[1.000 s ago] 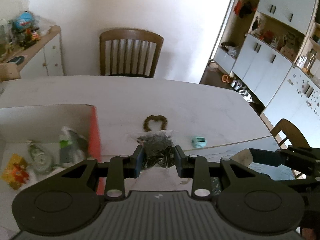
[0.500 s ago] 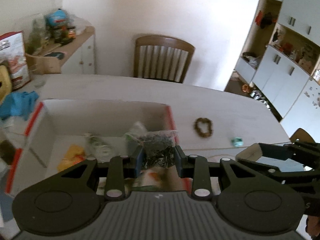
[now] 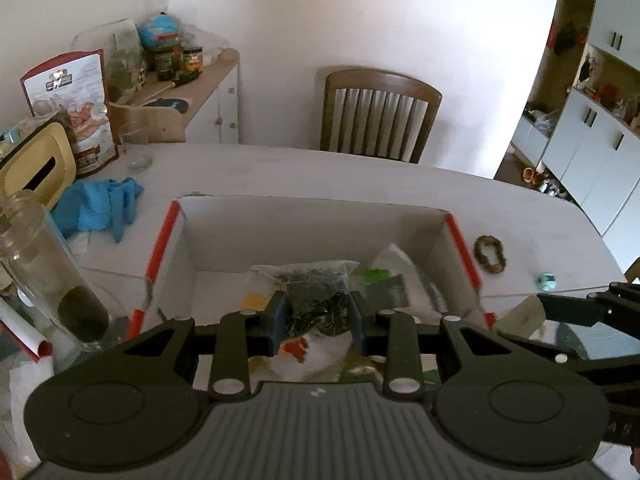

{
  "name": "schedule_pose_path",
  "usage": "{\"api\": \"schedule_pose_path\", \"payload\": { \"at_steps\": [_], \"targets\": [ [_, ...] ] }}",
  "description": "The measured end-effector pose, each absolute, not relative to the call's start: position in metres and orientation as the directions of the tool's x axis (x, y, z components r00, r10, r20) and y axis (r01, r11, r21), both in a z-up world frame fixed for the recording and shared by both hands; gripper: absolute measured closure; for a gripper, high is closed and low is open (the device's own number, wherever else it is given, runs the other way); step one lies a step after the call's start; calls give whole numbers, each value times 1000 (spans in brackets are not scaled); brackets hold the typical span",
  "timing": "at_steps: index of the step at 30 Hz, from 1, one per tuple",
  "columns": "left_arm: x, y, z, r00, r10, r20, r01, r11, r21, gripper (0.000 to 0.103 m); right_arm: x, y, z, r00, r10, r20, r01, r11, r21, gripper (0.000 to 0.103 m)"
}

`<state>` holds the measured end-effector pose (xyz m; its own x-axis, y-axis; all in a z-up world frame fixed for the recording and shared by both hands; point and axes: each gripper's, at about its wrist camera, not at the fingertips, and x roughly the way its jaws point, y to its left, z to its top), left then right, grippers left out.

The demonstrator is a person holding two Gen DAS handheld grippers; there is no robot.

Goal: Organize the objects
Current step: 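Carry the mesh bag and teal keychain over the cardboard box, then open the left tool to drop the mesh bag while the right tool drops the keychain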

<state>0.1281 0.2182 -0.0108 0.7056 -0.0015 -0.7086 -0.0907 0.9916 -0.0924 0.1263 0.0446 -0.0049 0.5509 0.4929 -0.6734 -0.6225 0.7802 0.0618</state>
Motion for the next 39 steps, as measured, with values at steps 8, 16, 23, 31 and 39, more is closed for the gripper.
{"api": "schedule_pose_path", "payload": {
  "at_steps": [8, 16, 23, 31, 39],
  "targets": [
    [152, 242, -29, 687, 18, -726, -107, 991, -76, 71, 129, 84, -26, 488, 486, -725, -651, 756, 69, 53],
    [177, 245, -49, 659, -11, -752, -76, 994, -81, 71, 134, 106, -51, 447, 440, -779, -650, 758, 54, 53],
    [197, 226, -64, 639, -49, -768, -3, 998, -66, 71, 134, 115, -59, 434, 425, -794, -657, 753, 44, 53],
    [217, 218, -86, 550, -60, -833, -3, 997, -74, 71, 134, 122, -62, 425, 412, -806, -666, 745, 31, 53],
    [223, 215, -94, 500, -64, -864, 15, 998, -66, 71, 136, 126, -64, 427, 404, -809, -665, 746, 22, 53]
  ]
}}
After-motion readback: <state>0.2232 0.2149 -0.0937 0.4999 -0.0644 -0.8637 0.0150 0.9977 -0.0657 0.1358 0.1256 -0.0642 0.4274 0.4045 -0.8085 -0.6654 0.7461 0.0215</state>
